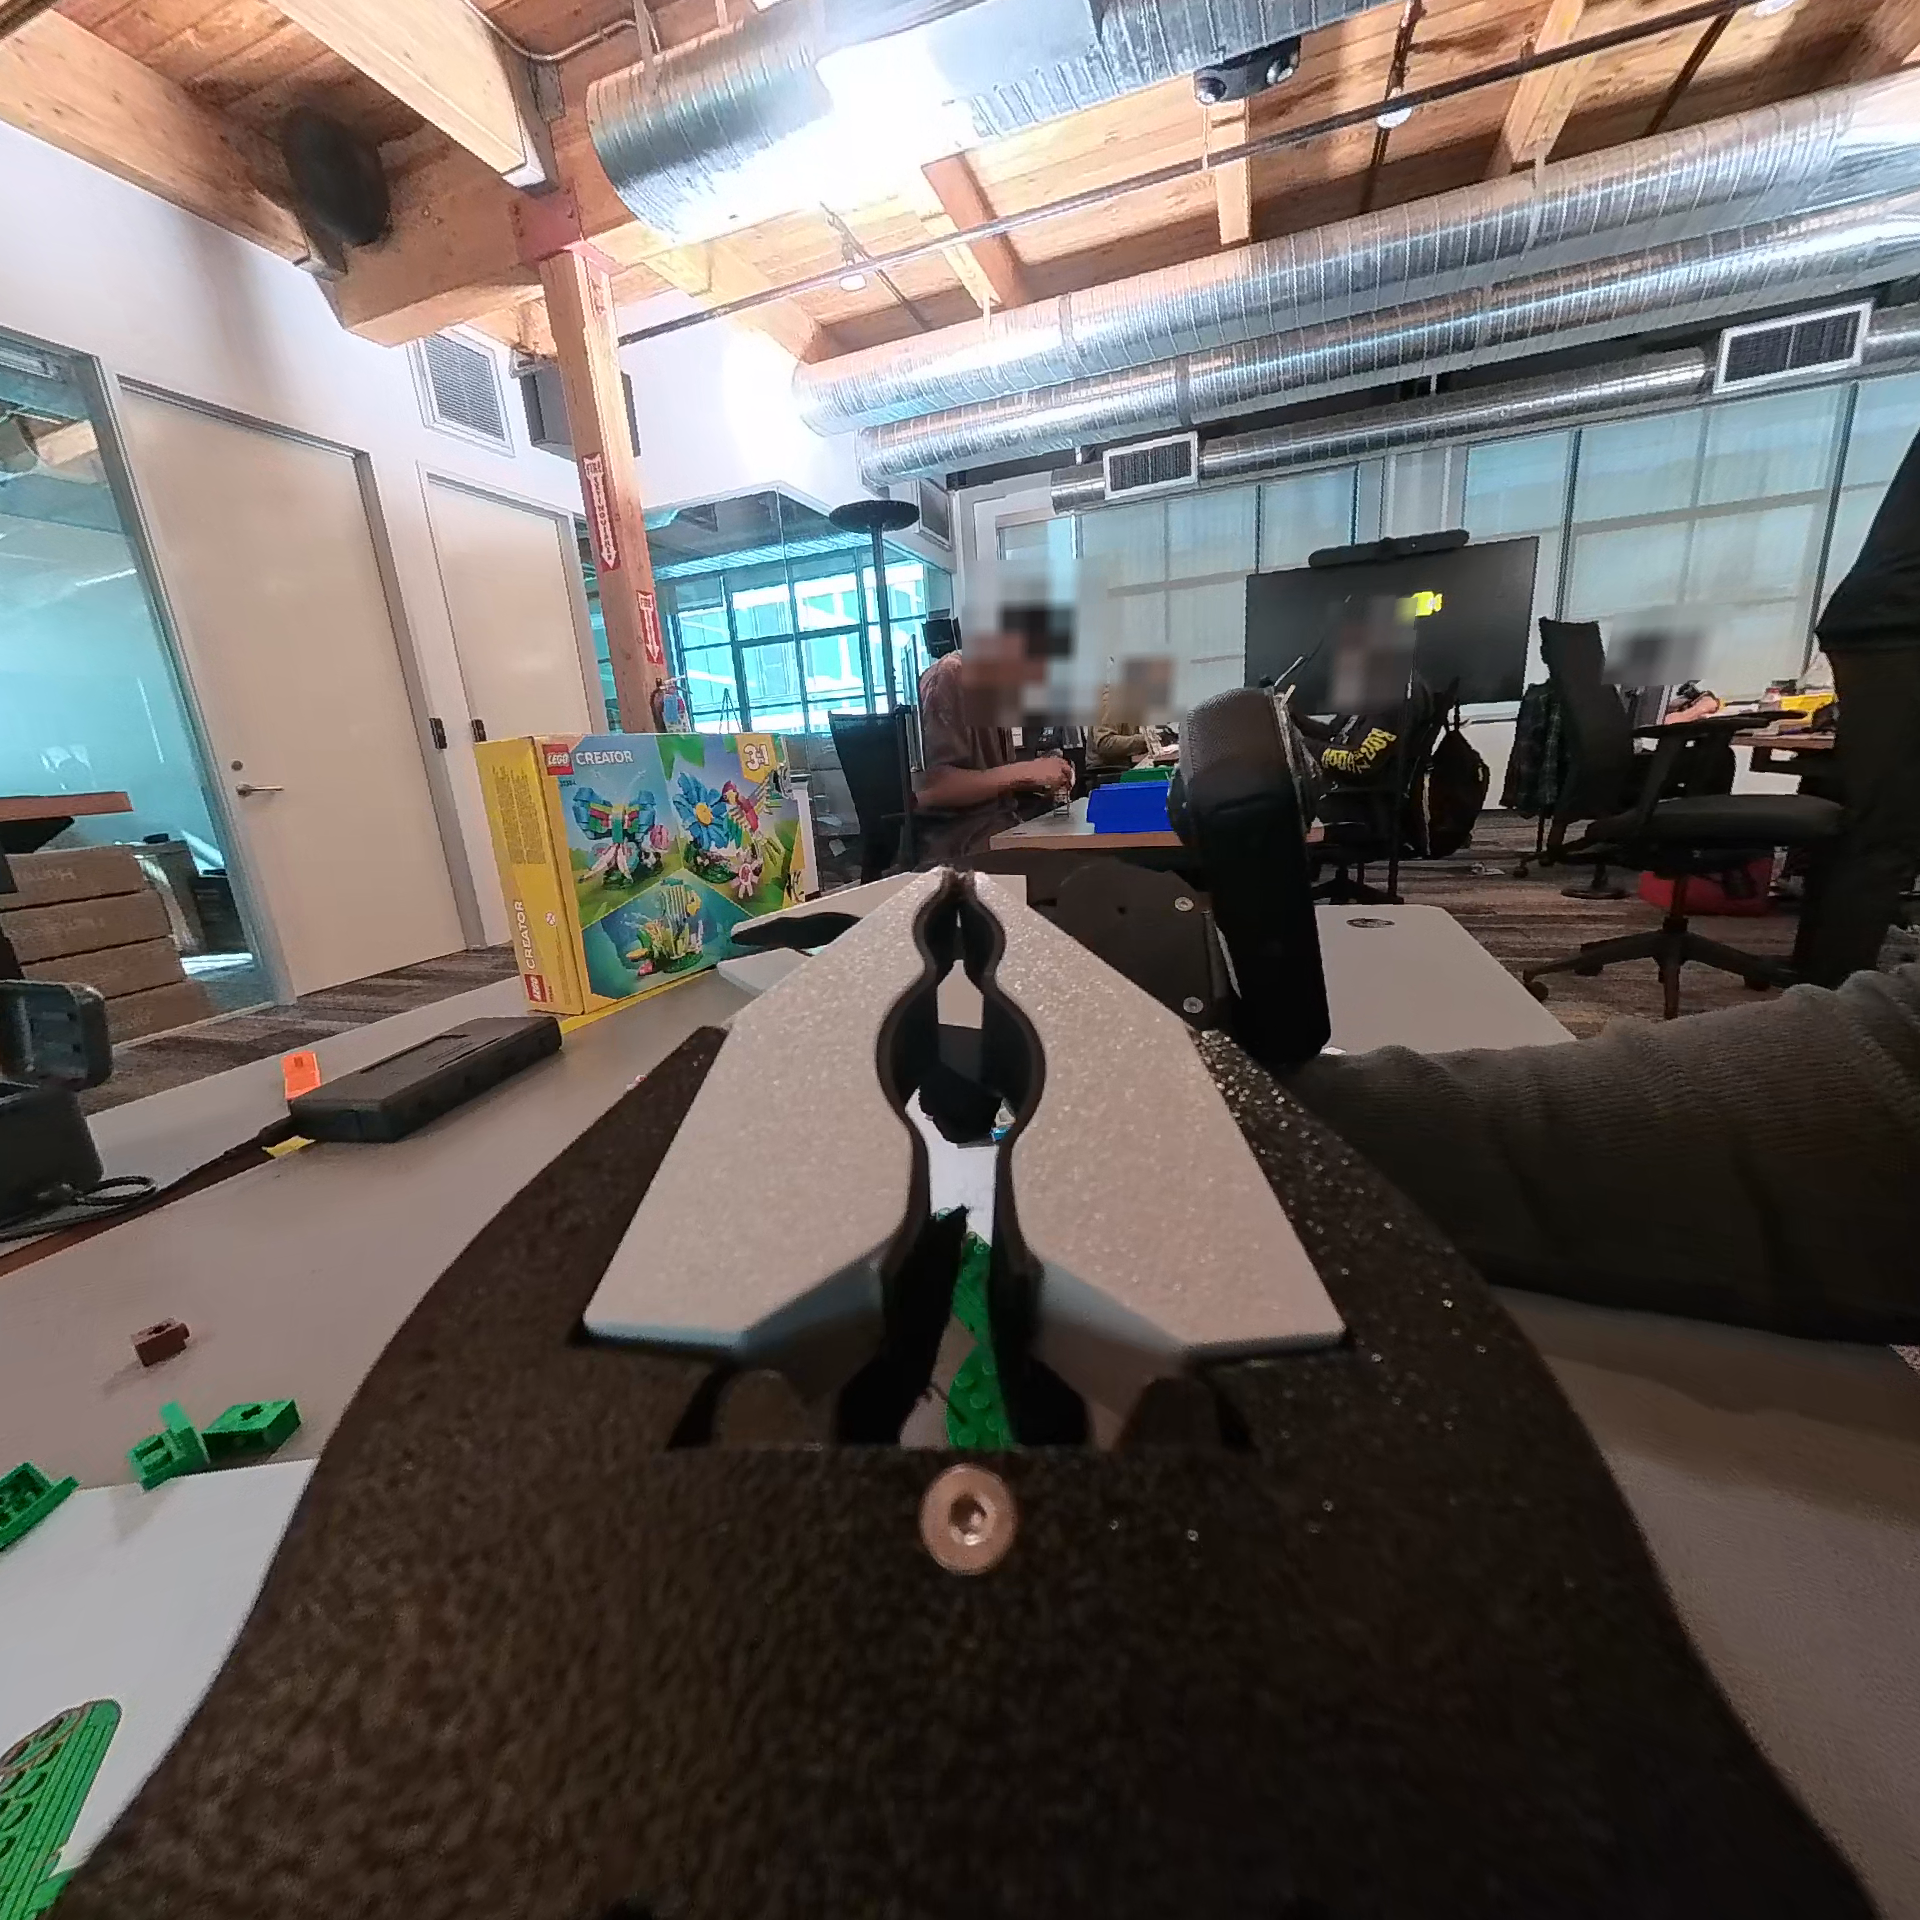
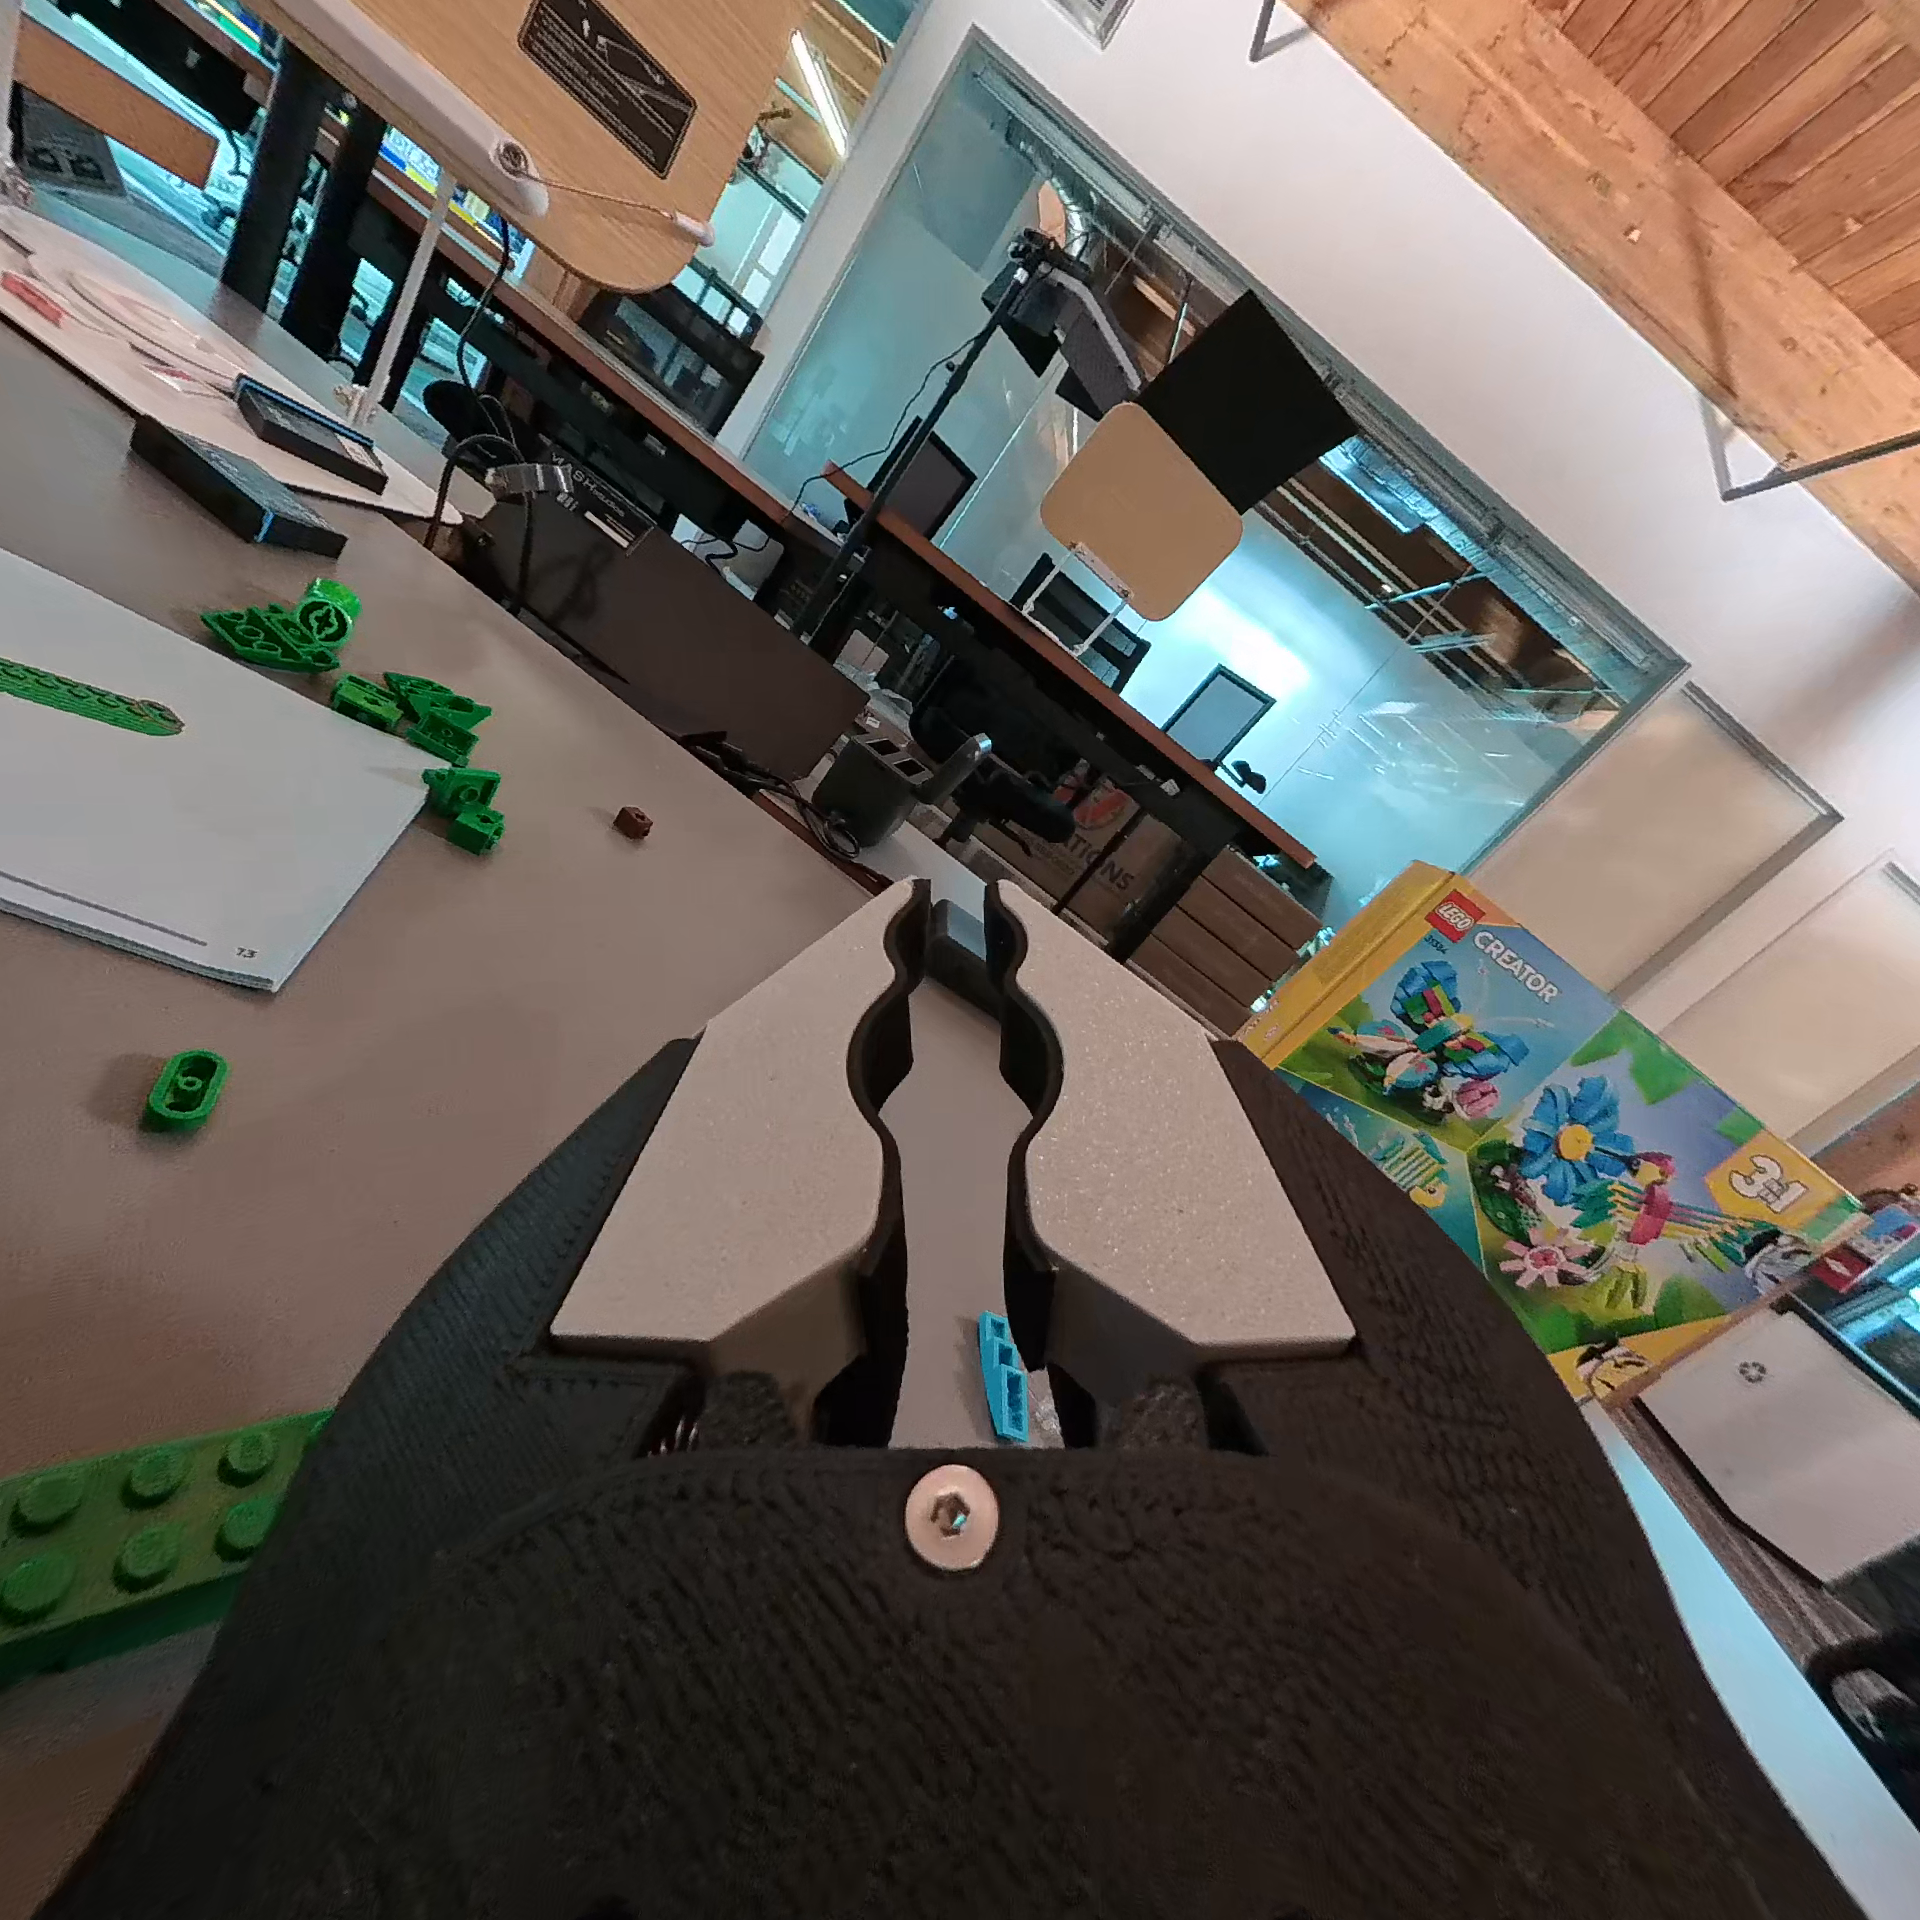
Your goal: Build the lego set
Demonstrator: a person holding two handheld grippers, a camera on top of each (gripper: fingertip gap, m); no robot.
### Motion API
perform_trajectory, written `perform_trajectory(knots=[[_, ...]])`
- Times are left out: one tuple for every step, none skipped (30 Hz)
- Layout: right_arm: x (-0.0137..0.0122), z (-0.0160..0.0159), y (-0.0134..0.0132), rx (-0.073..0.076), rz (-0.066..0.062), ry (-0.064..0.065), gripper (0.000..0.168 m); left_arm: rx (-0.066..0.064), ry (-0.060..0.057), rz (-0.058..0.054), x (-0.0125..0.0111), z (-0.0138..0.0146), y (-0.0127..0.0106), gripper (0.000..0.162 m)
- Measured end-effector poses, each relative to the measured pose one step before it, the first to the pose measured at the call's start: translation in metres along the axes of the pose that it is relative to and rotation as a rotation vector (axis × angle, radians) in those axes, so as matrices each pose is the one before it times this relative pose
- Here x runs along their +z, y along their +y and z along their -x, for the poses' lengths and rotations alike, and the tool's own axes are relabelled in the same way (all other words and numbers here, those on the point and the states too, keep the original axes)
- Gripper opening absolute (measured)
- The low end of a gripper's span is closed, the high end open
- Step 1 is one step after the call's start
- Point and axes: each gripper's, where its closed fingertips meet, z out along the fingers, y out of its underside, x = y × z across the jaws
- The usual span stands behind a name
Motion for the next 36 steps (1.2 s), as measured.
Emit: perform_trajectory(knots=[[0.00004,0.00017,-0.00002,-0.0018,0.0007,0.0003,0.008,0.0001,0.0002,0.0000,0.00000,-0.00003,0.00001,0.000],[0.00004,0.00016,0.00004,-0.0019,0.0005,-0.0005,0.008,-0.0004,0.0004,-0.0001,-0.00005,0.00000,-0.00002,0.000],[0.00010,0.00024,0.00004,-0.0015,0.0007,-0.0004,0.008,-0.0006,-0.0001,0.0000,0.00002,0.00011,0.00002,0.000],[0.00011,0.00009,0.00003,-0.0011,0.0006,-0.0004,0.008,-0.0006,0.0004,0.0003,0.00006,-0.00004,0.00007,0.000],[-0.00004,0.00015,0.00007,-0.0011,0.0006,-0.0004,0.008,-0.0006,0.0005,0.0003,0.00000,0.00003,0.00006,0.000],[0.00012,0.00004,0.00000,-0.0007,0.0004,0.0001,0.008,-0.0004,0.0001,0.0001,-0.00001,-0.00005,0.00002,0.000],[0.00005,0.00000,0.00002,-0.0006,0.0003,0.0001,0.008,-0.0002,0.0000,-0.0002,0.00009,0.00005,0.00001,0.000],[-0.00001,-0.00002,0.00001,-0.0005,0.0001,-0.0001,0.008,-0.0004,0.0008,0.0005,0.00004,-0.00008,0.00010,0.000],[0.00006,0.00003,0.00001,-0.0002,0.0003,0.0001,0.008,-0.0005,0.0012,0.0013,0.00006,-0.00009,0.00024,0.000],[0.00009,0.00000,0.00012,-0.0002,0.0007,-0.0001,0.008,-0.0004,0.0008,0.0010,0.00014,-0.00010,0.00021,0.000],[0.00008,0.00021,0.00013,-0.0009,0.0008,-0.0008,0.008,-0.0002,-0.0001,-0.0001,-0.00005,0.00008,-0.00003,0.000],[0.00006,0.00030,-0.00011,-0.0018,0.0006,-0.0010,0.008,-0.0002,0.0001,0.0001,0.00007,0.00002,0.00004,0.000],[0.00010,0.00038,0.00009,-0.0025,0.0006,-0.0015,0.008,-0.0006,0.0003,0.0007,0.00010,0.00003,0.00015,0.000],[0.00011,0.00048,0.00001,-0.0027,0.0006,-0.0015,0.008,-0.0004,0.0000,0.0001,0.00001,0.00011,0.00004,0.000],[0.00009,0.00032,0.00005,-0.0023,0.0009,-0.0014,0.008,-0.0004,-0.0004,0.0000,0.00000,0.00002,0.00001,0.000],[0.00005,0.00031,-0.00005,-0.0019,0.0005,-0.0007,0.008,-0.0007,0.0000,-0.0004,-0.00001,0.00018,-0.00005,0.000],[0.00007,0.00003,0.00003,-0.0010,-0.0001,0.0002,0.008,-0.0006,0.0004,0.0002,-0.00001,-0.00010,0.00002,0.000],[-0.00004,0.00003,-0.00009,0.0002,-0.0003,0.0003,0.008,-0.0006,0.0004,0.0006,-0.00002,0.00004,0.00010,0.000],[0.00000,-0.00026,0.00000,0.0008,-0.0001,0.0010,0.007,-0.0006,0.0001,0.0004,0.00005,0.00000,0.00008,0.000],[0.00012,-0.00021,0.00008,0.0007,0.0003,0.0006,0.008,-0.0007,0.0003,-0.0002,0.00003,0.00005,-0.00001,0.000],[-0.00010,-0.00006,0.00008,0.0002,0.0003,0.0001,0.008,-0.0008,0.0000,0.0000,-0.00004,0.00017,0.00000,0.000],[0.00008,0.00005,-0.00004,-0.0002,0.0000,-0.0001,0.008,-0.0006,0.0000,0.0003,0.00005,0.00002,0.00008,0.000],[0.00001,0.00005,0.00004,-0.0006,-0.0003,-0.0003,0.007,-0.0004,0.0001,0.0000,-0.00006,0.00005,-0.00001,0.000],[-0.00001,0.00016,0.00001,-0.0009,0.0001,-0.0003,0.007,-0.0002,-0.0001,-0.0001,-0.00005,0.00009,-0.00003,0.000],[0.00012,0.00005,0.00000,-0.0010,0.0004,0.0000,0.007,-0.0001,0.0002,0.0001,-0.00001,-0.00003,0.00001,0.000],[-0.00002,0.00012,0.00004,-0.0008,0.0003,0.0000,0.007,-0.0001,0.0002,0.0001,-0.00001,-0.00003,0.00001,0.000],[-0.00001,0.00000,0.00002,-0.0003,0.0002,-0.0002,0.007,-0.0001,-0.0002,-0.0001,-0.00005,0.00011,-0.00002,0.000],[0.00001,0.00005,-0.00002,0.0000,-0.0002,-0.0004,0.007,-0.0002,0.0003,0.0003,0.00006,-0.00001,0.00007,0.000],[0.00008,-0.00002,0.00003,0.0000,-0.0002,-0.0003,0.007,-0.0002,0.0002,0.0003,0.00005,0.00001,0.00007,0.000],[-0.00001,0.00010,0.00007,-0.0002,0.0000,-0.0004,0.007,0.0000,-0.0002,-0.0001,-0.00007,-0.00003,-0.00005,0.000],[-0.00005,0.00008,-0.00008,-0.0002,-0.0002,-0.0003,0.007,0.0002,0.0000,-0.0003,-0.00004,0.00009,-0.00006,0.000],[0.00002,0.00007,-0.00005,-0.0001,-0.0003,-0.0006,0.007,0.0000,0.0002,0.0002,-0.00001,-0.00003,0.00003,0.000],[0.00006,0.00014,0.00005,-0.0005,0.0000,-0.0004,0.007,0.0000,0.0005,0.0006,0.00009,-0.00009,0.00012,0.000],[0.00006,0.00002,0.00000,-0.0006,0.0002,-0.0001,0.007,0.0000,0.0004,0.0002,0.00006,0.00000,0.00006,0.000],[0.00004,0.00010,0.00009,-0.0007,0.0004,-0.0003,0.007,0.0001,0.0002,0.0002,-0.00001,-0.00003,0.00002,0.000],[0.00004,0.00009,0.00009,-0.0006,0.0004,-0.0001,0.007,0.0001,0.0000,0.0000,0.00000,0.00001,0.00000,0.000]])
